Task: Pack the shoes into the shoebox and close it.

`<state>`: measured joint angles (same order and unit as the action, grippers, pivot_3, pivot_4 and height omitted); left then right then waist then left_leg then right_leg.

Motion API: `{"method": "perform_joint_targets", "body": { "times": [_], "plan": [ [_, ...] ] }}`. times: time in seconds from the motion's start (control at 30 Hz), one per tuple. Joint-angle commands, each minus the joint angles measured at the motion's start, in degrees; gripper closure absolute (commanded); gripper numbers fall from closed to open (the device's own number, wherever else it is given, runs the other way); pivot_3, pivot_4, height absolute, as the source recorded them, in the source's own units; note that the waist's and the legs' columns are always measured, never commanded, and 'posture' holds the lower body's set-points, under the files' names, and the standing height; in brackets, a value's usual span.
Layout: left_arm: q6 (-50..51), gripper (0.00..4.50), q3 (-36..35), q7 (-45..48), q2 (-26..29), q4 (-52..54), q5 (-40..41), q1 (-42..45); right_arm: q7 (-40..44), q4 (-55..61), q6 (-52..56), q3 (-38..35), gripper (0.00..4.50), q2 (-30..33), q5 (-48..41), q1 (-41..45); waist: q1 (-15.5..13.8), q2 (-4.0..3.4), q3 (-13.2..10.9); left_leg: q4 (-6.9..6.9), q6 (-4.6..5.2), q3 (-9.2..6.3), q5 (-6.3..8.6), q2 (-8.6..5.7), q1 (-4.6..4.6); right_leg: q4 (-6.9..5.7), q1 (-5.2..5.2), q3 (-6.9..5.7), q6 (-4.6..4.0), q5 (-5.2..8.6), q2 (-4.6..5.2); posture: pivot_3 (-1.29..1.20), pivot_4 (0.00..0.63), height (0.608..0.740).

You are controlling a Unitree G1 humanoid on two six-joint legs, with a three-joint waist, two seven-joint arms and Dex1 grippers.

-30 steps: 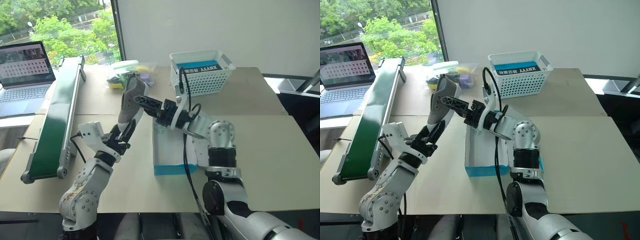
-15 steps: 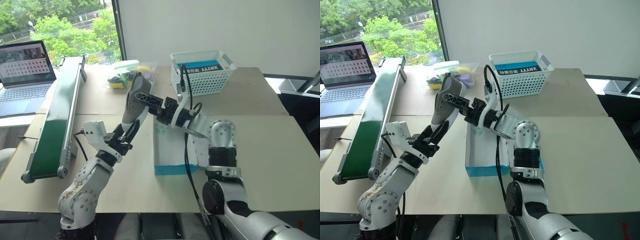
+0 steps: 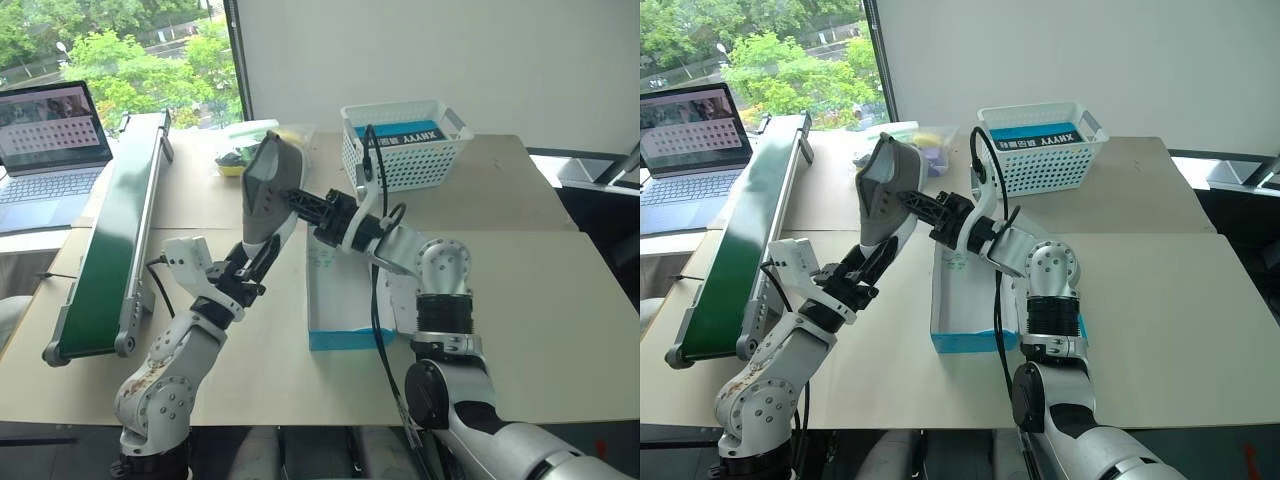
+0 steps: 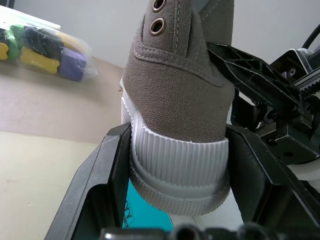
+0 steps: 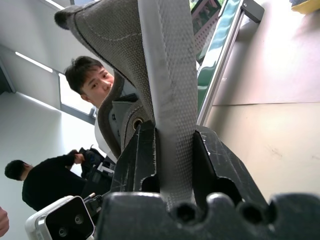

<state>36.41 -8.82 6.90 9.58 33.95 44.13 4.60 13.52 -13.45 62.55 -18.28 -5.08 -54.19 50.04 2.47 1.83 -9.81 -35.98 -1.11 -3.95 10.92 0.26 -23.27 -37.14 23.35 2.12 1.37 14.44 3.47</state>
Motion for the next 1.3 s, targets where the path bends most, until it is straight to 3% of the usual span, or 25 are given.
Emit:
{"method": "perform_joint_targets", "body": {
  "times": [0.03,0.13,0.27,0.33,0.47,0.7,0.8,1.03,1.3],
  "plan": [
    [0.55,2.05,3.77,1.12,1.36,0.52,-2.19,-0.56,1.17,4.04,-0.32,1.17,4.12,-1.63,-2.79,1.44,0.02,0.00,0.00,0.00,0.00,0.00,0.00,0.00,0.00,0.00,0.00,0.00,0.00,0.00,0.00,0.00,0.150,0.738],
    [-0.05,2.05,4.38,0.97,1.87,0.44,-3.55,-0.71,0.77,4.30,-0.40,0.90,4.12,-1.75,-3.07,1.41,0.02,-0.01,0.00,0.00,0.00,0.00,0.00,0.00,0.00,0.01,0.00,0.00,0.00,0.00,0.00,0.00,0.150,0.738],
    [-0.96,0.43,8.01,2.61,5.96,1.68,-9.08,-0.95,-2.92,5.03,-3.43,-0.95,4.12,-1.98,-2.17,2.06,0.01,-0.02,-0.01,0.01,0.00,0.00,0.00,0.00,0.00,0.01,0.00,0.00,0.00,0.00,0.00,0.00,0.150,0.738],
    [-1.14,0.05,9.46,3.56,7.86,1.78,-11.06,-1.32,-5.45,4.35,-5.91,-1.63,4.12,-1.15,-0.07,2.98,0.00,-0.06,-0.04,0.01,0.00,0.01,0.00,0.00,0.00,0.01,0.00,0.01,0.00,0.00,-0.01,0.00,0.150,0.738],
    [-2.82,0.05,9.13,7.14,11.41,3.29,-12.27,-3.94,-9.92,2.46,-7.76,-2.01,4.12,5.26,4.48,6.19,0.04,-0.13,-0.09,0.02,0.00,0.06,0.00,0.01,0.00,0.00,0.07,0.05,0.00,0.00,-0.01,0.00,0.150,0.738],
    [-3.29,0.05,7.26,11.51,14.57,3.82,-12.33,-7.78,-8.21,4.24,10.56,6.94,4.12,22.65,9.16,7.42,-0.31,-0.24,-0.16,0.05,0.03,0.13,0.01,0.01,-0.19,0.08,0.21,0.09,0.01,0.01,0.03,0.00,0.150,0.738],
    [-3.69,0.05,7.27,12.51,14.66,3.40,-13.02,-8.39,-6.96,7.32,16.45,11.37,4.12,27.31,10.66,6.08,-0.04,-0.26,-0.17,0.06,0.03,0.25,0.01,0.05,-0.18,0.03,0.28,0.19,-0.01,0.01,0.00,0.00,0.150,0.738],
    [-4.08,0.05,8.80,12.61,13.47,2.61,-15.08,-7.63,-10.12,9.98,20.82,15.28,4.12,24.73,16.39,1.66,0.15,-0.27,-0.18,0.05,0.05,0.53,0.02,0.19,-0.17,0.02,0.37,0.39,-0.02,-0.01,-0.11,0.00,0.150,0.738],
    [-3.97,0.05,8.94,12.14,12.49,3.31,-15.77,-7.92,-12.95,9.23,22.97,12.68,4.12,18.94,22.06,1.35,-0.07,-0.27,-0.18,-0.02,0.05,0.56,0.02,0.18,-0.56,-0.06,0.78,0.41,0.01,-0.06,-0.10,0.00,0.150,0.738]
  ]
}}
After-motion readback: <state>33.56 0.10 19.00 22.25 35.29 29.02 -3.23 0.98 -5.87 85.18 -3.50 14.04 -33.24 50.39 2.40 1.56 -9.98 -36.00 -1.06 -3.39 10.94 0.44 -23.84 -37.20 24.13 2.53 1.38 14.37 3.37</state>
